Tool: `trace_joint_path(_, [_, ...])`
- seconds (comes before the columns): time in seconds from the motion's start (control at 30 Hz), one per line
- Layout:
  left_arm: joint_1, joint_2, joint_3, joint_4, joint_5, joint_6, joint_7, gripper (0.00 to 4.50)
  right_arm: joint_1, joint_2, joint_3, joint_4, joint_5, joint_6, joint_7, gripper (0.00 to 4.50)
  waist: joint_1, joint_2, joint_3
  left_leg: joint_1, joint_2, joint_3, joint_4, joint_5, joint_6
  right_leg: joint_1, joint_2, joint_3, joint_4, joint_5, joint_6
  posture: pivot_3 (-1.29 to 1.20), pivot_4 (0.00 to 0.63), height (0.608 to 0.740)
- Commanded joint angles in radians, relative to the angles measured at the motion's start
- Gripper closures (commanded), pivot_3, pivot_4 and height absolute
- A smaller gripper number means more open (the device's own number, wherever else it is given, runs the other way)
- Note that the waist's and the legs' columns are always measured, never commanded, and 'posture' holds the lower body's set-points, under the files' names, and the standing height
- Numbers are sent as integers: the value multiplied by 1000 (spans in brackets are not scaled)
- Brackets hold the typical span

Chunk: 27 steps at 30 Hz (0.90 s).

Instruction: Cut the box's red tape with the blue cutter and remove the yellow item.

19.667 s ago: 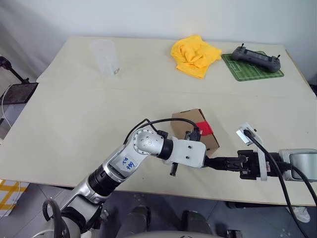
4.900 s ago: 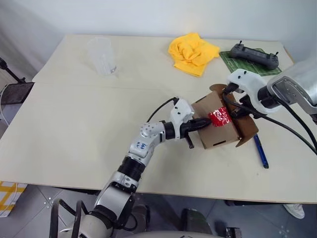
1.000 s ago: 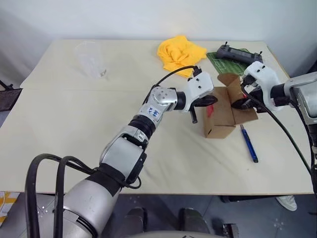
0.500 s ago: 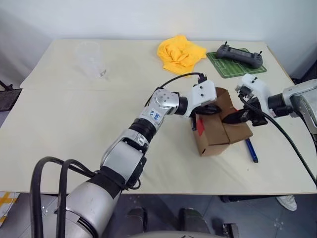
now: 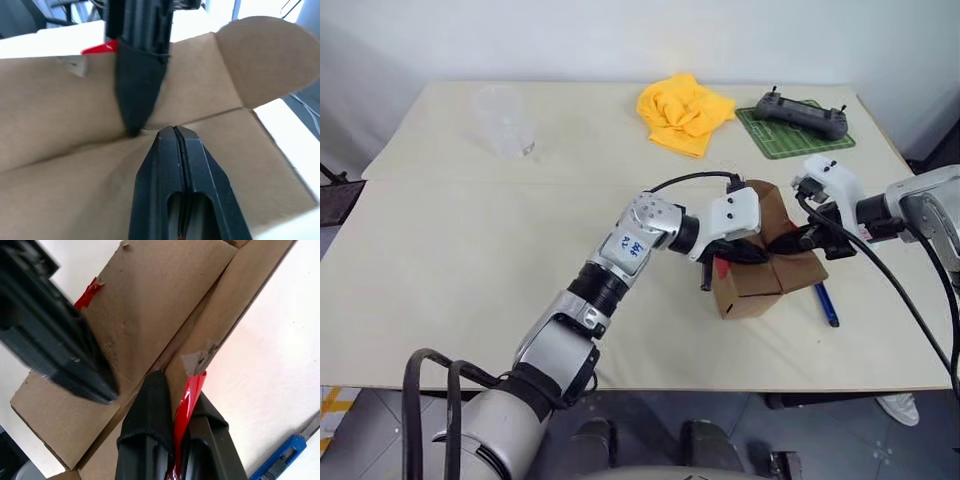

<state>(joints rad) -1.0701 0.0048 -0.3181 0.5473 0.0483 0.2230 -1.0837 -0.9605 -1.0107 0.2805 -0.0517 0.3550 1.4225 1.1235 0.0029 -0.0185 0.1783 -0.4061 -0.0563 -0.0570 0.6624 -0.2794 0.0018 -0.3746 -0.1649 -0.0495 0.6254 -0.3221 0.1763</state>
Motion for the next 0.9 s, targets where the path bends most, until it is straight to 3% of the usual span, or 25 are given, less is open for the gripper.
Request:
trace_joint_path(0.03, [15, 29, -23, -104, 22, 76, 38, 4500, 57, 9, 57, -5, 28, 47, -27, 4478, 0, 0, 0, 0, 0, 0, 0, 0, 0, 0, 0, 0, 0, 0, 0, 0, 150, 740])
trace_joint_path(0.7, [162, 111, -99, -216, 31, 255, 91, 4500, 55, -70, 76, 10, 18, -7, -74, 4478, 18, 0, -7, 1, 0, -1, 0, -1, 0, 1, 0, 0, -1, 0, 0, 0, 150, 740])
trace_joint_path(0.9, [195, 123, -93, -248, 15, 302, 111, 4500, 41, -113, 100, 41, -8, -36, -64, 4478, 21, -7, -16, 2, 0, -1, 0, -2, 0, 3, 0, 0, -5, 0, 0, 0, 150, 740])
